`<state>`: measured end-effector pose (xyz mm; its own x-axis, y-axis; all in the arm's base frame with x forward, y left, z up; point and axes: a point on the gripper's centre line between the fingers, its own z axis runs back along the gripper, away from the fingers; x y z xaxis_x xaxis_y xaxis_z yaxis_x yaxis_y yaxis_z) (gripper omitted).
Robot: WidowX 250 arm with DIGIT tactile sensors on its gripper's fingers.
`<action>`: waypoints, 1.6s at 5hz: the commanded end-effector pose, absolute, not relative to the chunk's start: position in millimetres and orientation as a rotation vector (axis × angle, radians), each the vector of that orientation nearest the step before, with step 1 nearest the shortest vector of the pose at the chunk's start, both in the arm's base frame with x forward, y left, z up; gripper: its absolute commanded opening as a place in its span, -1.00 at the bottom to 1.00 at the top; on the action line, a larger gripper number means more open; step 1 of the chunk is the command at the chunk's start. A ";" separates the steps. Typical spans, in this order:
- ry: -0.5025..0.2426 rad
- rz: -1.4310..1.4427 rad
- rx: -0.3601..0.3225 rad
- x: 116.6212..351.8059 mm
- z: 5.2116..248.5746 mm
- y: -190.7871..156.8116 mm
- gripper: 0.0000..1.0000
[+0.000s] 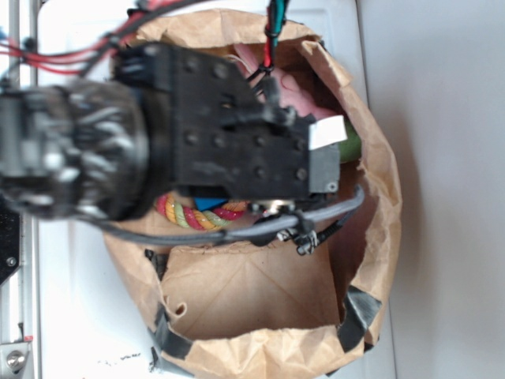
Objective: Grab the multicolored rope.
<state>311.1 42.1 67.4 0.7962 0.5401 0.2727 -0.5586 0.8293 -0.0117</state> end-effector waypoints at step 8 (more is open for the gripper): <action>-0.283 0.686 0.045 308.2 37.7 40.0 -1.00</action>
